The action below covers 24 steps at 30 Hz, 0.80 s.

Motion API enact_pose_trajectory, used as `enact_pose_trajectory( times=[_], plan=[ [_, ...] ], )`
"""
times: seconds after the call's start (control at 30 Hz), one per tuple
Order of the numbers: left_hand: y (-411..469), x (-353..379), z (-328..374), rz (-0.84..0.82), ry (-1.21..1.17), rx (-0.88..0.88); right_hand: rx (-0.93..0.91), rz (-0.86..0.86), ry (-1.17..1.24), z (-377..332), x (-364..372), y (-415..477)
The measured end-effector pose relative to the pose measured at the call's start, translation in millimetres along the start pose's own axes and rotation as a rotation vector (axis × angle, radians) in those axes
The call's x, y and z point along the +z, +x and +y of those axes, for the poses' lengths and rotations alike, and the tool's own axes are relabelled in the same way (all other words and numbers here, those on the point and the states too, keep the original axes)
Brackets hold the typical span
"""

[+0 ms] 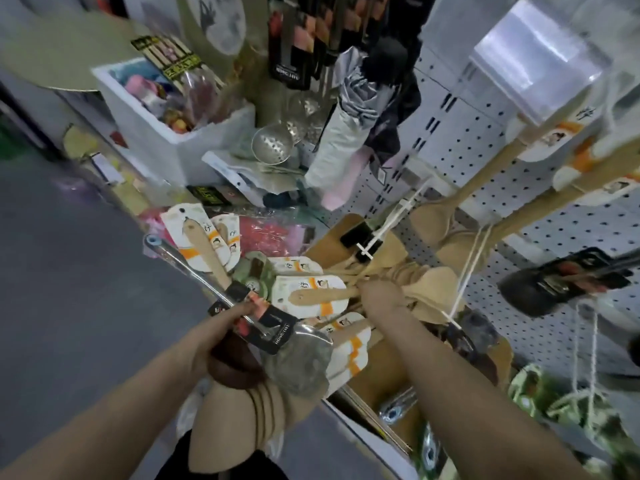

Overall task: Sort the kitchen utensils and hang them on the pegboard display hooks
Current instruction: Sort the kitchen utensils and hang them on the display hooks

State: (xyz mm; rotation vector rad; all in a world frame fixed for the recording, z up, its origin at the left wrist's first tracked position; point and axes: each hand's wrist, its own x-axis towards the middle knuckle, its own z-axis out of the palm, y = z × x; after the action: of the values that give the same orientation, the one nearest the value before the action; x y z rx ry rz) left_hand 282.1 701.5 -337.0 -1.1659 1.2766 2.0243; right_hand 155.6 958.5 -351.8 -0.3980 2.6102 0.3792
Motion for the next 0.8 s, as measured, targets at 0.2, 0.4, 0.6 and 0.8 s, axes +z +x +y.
enact_pose_trajectory(
  times=[0.2, 0.4, 0.6, 0.8],
  plan=[
    [-2.6, -7.2, 1.3, 0.039, -0.106, 0.071, -0.080, 0.000, -0.215, -11.7, 9.9, 19.4],
    [-8.8, 10.6, 5.0, -0.119, -0.099, 0.059, 0.004, -0.112, 0.058, -19.6, 19.4, 14.5],
    [-16.5, 27.4, 6.0, -0.262, -0.053, 0.104, 0.100, 0.128, 0.791, -45.6, -18.0, -21.5],
    [-22.3, 30.6, 1.7, -0.404, 0.118, 0.029, -0.100, 0.089, 1.174, -76.0, -43.7, -87.7]
  ],
)
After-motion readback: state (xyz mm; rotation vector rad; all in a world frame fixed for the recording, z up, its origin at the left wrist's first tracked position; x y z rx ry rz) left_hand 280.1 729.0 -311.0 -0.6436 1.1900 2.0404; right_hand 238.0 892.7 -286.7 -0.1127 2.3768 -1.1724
